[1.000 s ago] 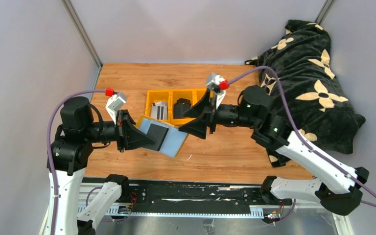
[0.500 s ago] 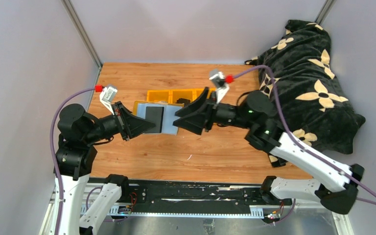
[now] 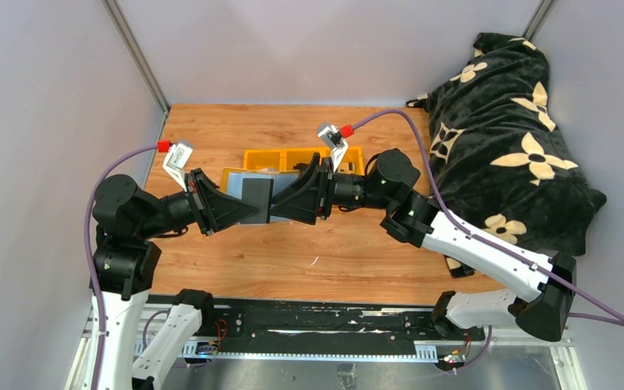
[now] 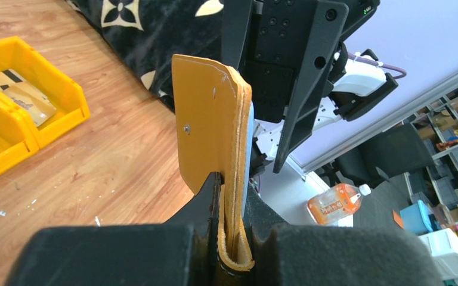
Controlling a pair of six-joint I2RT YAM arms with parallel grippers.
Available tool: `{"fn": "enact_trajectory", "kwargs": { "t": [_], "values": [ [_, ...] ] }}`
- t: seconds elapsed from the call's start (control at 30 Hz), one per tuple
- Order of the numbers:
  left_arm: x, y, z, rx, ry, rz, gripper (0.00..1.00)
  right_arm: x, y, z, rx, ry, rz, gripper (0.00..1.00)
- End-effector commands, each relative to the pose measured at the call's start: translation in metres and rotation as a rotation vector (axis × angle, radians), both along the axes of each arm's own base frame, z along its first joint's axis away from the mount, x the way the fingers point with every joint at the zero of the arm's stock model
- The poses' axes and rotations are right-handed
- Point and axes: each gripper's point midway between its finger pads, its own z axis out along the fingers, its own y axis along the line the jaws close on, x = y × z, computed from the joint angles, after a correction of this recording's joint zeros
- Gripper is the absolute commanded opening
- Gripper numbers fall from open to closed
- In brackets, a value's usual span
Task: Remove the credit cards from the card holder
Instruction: Remove the credit card from the card holder.
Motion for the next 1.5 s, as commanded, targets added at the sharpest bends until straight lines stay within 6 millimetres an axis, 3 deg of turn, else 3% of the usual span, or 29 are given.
{"fn": "enact_trajectory", "kwargs": {
  "t": [0.0,0.13,0.23,0.33,0.47,0.63,0.9,1.23,1.4,1.47],
  "values": [
    [-0.012,-0.003,0.005,-0.022,-0.014,-0.062,0.0,-0.004,0.004,0.02,0.062,-0.007,0.042,0.44],
    [-0.016,-0.004,0.005,-0.022,-0.009,-0.081,0.0,-0.003,0.007,0.024,0.081,0.008,0.063,0.32],
    [-0.021,-0.004,0.004,-0.021,-0.003,-0.102,0.0,-0.003,0.007,0.028,0.105,0.025,0.082,0.12],
    [-0.023,-0.005,0.006,-0.021,-0.006,-0.112,0.05,-0.003,0.005,0.026,0.117,0.036,0.088,0.0],
    [-0.027,-0.007,0.014,-0.046,0.003,-0.155,0.18,-0.006,0.0,0.023,0.133,0.04,0.102,0.0],
    [-0.032,-0.009,0.022,-0.079,0.019,-0.194,0.2,-0.009,-0.002,0.019,0.128,0.039,0.112,0.0],
    [-0.035,-0.009,0.03,-0.096,0.008,-0.209,0.08,-0.016,-0.01,0.014,0.132,0.026,0.122,0.0],
    [-0.032,-0.009,0.034,-0.099,-0.003,-0.191,0.04,-0.023,-0.022,0.013,0.147,0.001,0.112,0.0],
    [-0.033,-0.008,0.031,-0.087,-0.007,-0.183,0.03,-0.022,-0.022,0.017,0.153,0.006,0.111,0.23],
    [-0.033,-0.008,0.031,-0.084,-0.014,-0.178,0.02,-0.021,-0.021,0.024,0.165,0.0,0.11,0.27]
  ]
}}
